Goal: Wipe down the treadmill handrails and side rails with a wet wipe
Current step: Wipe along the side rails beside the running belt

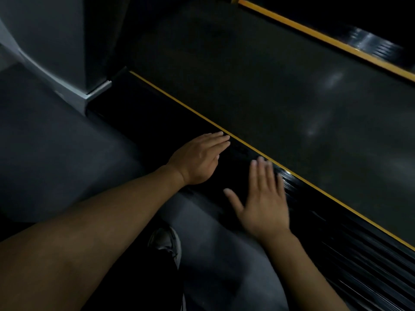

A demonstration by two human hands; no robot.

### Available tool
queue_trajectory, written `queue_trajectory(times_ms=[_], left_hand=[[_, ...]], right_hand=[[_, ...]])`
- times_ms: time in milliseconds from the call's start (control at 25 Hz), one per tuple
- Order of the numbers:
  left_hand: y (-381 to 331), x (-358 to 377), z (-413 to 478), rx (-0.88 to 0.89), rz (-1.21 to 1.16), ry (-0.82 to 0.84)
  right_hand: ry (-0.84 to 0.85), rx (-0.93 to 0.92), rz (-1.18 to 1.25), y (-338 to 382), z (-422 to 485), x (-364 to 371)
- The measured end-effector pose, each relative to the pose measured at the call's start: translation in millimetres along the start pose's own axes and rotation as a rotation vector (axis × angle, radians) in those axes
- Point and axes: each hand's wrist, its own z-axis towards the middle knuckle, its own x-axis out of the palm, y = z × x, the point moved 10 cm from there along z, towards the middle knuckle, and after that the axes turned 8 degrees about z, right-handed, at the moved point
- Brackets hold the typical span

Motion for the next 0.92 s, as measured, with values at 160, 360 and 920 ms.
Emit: queue_trajectory(times_ms=[160,360,920], left_hand=[[2.8,1.3,0.2,-0.003,0.008,0.011],[0.5,2.9,-0.1,0.012,0.01,0.008],[65.5,-14.6,-8.3,0.004,0.094,0.101]], right_hand=[[0.044,0.063,0.129,19.6,28.4,6.0],[-0.014,0.144,0.066,-26.5,10.7,-2.9],[-0.081,0.028,0.071,48.3,28.8,8.9]])
